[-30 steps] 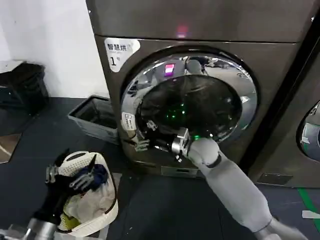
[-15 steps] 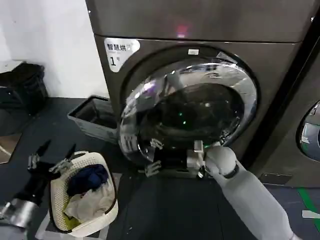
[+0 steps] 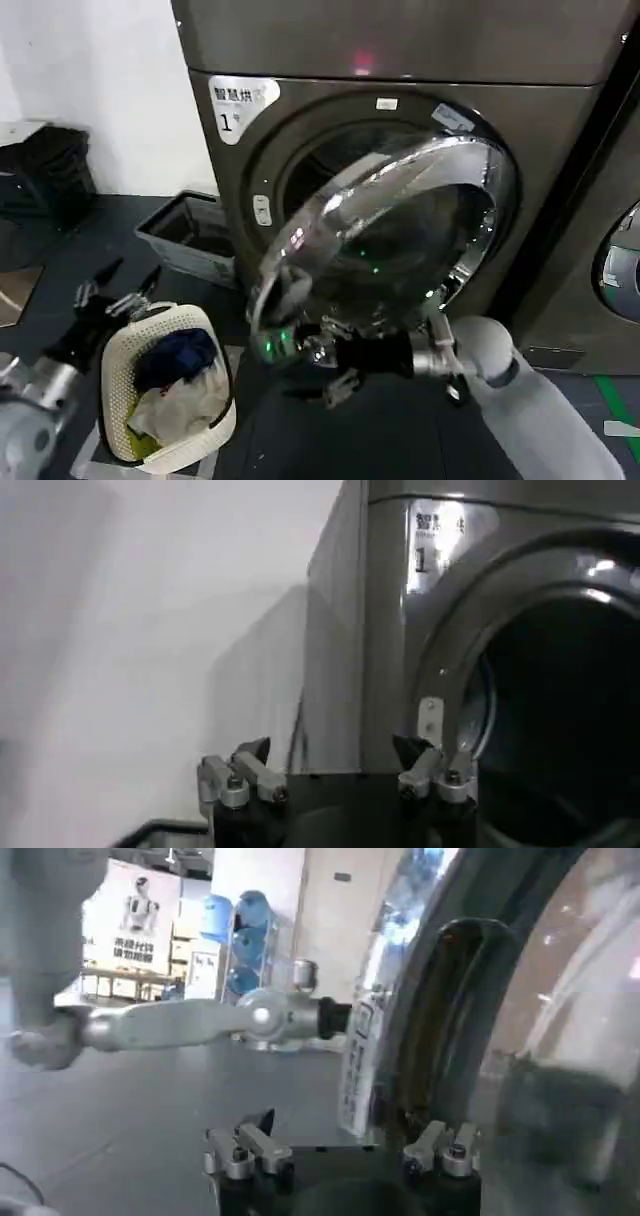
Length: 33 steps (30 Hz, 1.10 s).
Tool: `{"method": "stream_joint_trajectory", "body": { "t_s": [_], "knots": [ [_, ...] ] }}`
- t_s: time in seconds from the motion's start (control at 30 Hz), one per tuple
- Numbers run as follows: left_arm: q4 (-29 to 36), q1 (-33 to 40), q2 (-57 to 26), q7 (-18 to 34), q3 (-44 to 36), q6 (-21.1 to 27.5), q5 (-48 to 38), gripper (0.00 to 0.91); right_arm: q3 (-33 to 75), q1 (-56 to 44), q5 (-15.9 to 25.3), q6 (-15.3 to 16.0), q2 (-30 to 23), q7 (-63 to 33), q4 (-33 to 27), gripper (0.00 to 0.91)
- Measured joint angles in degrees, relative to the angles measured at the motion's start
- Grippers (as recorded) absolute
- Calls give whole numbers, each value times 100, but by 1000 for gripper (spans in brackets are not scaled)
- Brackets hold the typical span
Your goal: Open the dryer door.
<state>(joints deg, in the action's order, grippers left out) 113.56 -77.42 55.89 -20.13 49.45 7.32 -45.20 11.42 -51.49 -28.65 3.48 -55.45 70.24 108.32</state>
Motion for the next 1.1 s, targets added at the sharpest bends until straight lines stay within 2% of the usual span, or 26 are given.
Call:
{"method": "stream_joint_trajectory", "body": {
  "t_s": [0.23,0.47,0.67,0.87,1.1],
  "knots": [
    [-458,764,-672,-325,-957,-168,-251,907,766,-642,20,-166,212,674,74,907],
    [-628,1349,-865,-465,-2048,-252,-251,907,1754,-1371,35,-318,165,1068,-35,907],
    [-617,1612,-770,-584,-2795,-330,-149,907,2805,-1820,47,-476,54,1363,-500,907],
    [-628,1907,-678,-634,-3355,-386,-92,907,3942,-2101,223,-645,-138,1354,-992,907],
    [-443,2172,-609,-757,-3900,-384,-122,907,5354,-2278,149,-569,-410,921,-1460,907]
  ]
}}
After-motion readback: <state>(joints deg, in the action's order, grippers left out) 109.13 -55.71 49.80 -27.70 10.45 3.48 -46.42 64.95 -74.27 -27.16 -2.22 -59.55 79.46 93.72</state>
